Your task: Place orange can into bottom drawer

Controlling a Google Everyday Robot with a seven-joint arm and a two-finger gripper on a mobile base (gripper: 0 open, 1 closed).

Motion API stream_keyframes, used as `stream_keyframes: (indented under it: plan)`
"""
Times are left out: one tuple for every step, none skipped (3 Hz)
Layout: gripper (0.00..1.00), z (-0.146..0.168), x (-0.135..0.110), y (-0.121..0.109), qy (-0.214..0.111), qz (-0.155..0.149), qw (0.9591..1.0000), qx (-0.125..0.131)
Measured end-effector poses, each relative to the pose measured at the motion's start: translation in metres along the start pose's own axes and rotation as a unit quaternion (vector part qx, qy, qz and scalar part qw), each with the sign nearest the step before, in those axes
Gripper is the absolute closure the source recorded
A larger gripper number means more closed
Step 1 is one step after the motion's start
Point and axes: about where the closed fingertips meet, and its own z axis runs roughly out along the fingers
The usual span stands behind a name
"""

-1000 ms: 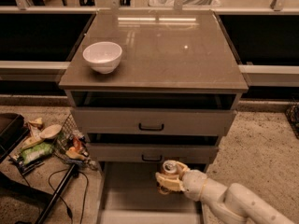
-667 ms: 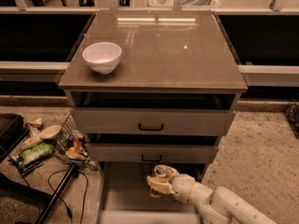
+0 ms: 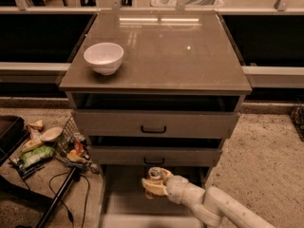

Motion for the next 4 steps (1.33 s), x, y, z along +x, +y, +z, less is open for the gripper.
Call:
stream_keyframes:
  plan:
    - [1.0,0.054,0.041,-0.014,-0.012,-0.028,0.999,-0.032]
    - [1.0,0.107,0.092,-0.035,-0.016,-0.078,0.9952,-0.057]
    - [1.0,0.129,0.122,-0.042,-0.006,-0.102,0.9927,-0.064]
    - [1.0,0.159,0.164,-0.042,-0.001,-0.106,0.9932,-0.048]
